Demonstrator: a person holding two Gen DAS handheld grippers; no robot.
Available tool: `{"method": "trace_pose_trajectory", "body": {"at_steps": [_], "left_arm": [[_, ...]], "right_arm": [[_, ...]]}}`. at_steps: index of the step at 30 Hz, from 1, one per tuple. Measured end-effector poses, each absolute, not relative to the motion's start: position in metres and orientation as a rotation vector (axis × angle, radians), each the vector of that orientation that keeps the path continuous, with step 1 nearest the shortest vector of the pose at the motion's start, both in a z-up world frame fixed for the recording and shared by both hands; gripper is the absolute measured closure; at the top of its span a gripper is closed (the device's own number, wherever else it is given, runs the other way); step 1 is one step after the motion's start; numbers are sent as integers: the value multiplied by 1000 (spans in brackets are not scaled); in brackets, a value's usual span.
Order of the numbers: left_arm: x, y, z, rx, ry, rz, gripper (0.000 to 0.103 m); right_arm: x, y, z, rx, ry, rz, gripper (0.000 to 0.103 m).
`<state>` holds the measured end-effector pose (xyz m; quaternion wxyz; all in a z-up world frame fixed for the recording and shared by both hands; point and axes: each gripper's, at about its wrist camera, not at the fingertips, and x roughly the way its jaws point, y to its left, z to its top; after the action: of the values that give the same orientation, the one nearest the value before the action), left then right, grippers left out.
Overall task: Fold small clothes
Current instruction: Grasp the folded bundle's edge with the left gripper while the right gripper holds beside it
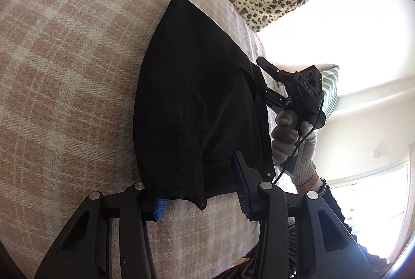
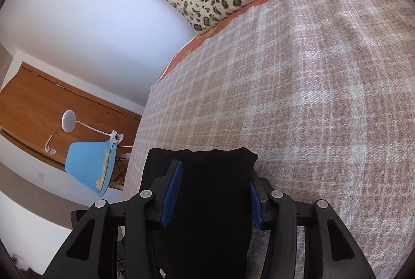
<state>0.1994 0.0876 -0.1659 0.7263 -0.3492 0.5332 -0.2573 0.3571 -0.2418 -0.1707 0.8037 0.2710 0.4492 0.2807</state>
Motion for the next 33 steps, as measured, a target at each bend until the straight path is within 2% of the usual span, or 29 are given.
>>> {"method": "trace_pose_trajectory", "body": {"at_steps": [5,7,8,11,12,14,20,33], "left_arm": [[196,88,-168,-772,1184,-573,71],[198,87,-169,-770,1185,-565,75],[200,87,-169,-762,1186,-561,79],[204,84,-167,-715,1175,-547,95],[204,83,-167,-699,1168,-543,95],[203,83,-167,-686,1156,-543,95],[199,76,-158,-573,1101,-544,96],[199,54,-123,-444,983,-614,97]], "right_arm": [[358,-234,-173,594,987,663,55],[357,-241,-176,652,974,659,63],[358,-243,-179,666,976,639,70],[360,-239,-179,634,992,597,81],[360,-235,-177,611,996,591,90],[358,-226,-173,553,999,573,97],[346,-207,-150,397,941,525,100],[323,-186,-92,278,797,524,101]]}}
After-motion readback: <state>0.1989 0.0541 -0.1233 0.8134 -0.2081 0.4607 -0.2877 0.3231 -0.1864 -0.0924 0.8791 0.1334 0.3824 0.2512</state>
